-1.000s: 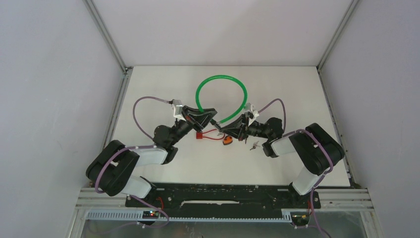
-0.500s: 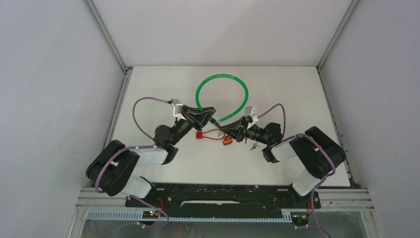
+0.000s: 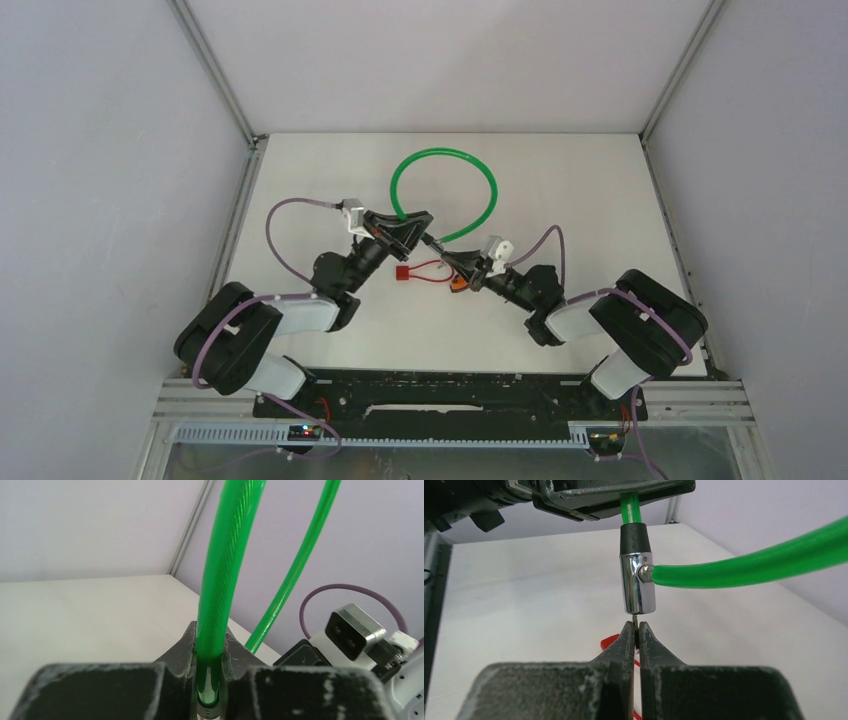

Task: Lock with the key
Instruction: Lock the lock.

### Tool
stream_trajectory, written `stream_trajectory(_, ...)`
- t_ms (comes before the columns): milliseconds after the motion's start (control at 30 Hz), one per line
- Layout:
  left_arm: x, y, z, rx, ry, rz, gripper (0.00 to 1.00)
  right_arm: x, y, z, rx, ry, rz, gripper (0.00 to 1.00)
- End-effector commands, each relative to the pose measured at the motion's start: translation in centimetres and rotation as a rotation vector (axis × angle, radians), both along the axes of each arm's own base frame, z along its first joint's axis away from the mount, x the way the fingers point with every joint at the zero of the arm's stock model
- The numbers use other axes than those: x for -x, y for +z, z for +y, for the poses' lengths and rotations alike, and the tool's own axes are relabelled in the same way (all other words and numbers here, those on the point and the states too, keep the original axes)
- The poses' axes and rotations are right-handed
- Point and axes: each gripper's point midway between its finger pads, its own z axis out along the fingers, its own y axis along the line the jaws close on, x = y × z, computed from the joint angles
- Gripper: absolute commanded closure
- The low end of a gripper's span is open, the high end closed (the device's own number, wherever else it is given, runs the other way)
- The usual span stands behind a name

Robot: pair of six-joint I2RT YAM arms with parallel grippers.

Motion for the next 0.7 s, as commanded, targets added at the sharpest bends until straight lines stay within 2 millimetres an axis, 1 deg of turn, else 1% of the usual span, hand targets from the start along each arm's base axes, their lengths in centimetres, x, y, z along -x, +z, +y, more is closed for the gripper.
stream_trajectory(0, 0.3, 4.9, 0.8, 0.130, 0.013, -0.119, 1.00, -1.9, 0.4, -1.4, 0.071, -0.191, -0.113, 1.00)
stream_trajectory(233, 0.1, 4.4, 0.6, 0.129, 0.009, -0.102, 1.00, -2.7, 0.7, -2.2, 0.123, -0.361, -0.166, 1.00)
stream_trajectory(333, 0.0, 4.3, 0.6, 0.127, 0.009, -0.097, 1.00, -2.6, 0.8, -2.2, 0.157, -0.414, -0.203, 1.00)
stream_trajectory(567, 0.0, 4.0, 0.6, 0.122, 0.011, -0.092, 1.00, -2.3, 1.3, -2.4, 0.115, -0.442, -0.161, 0.99)
stream_trajectory(667, 0.0, 3.8, 0.6, 0.121, 0.015, -0.089, 1.00, -2.1, 1.3, -2.3, 0.113, -0.433, -0.151, 0.93)
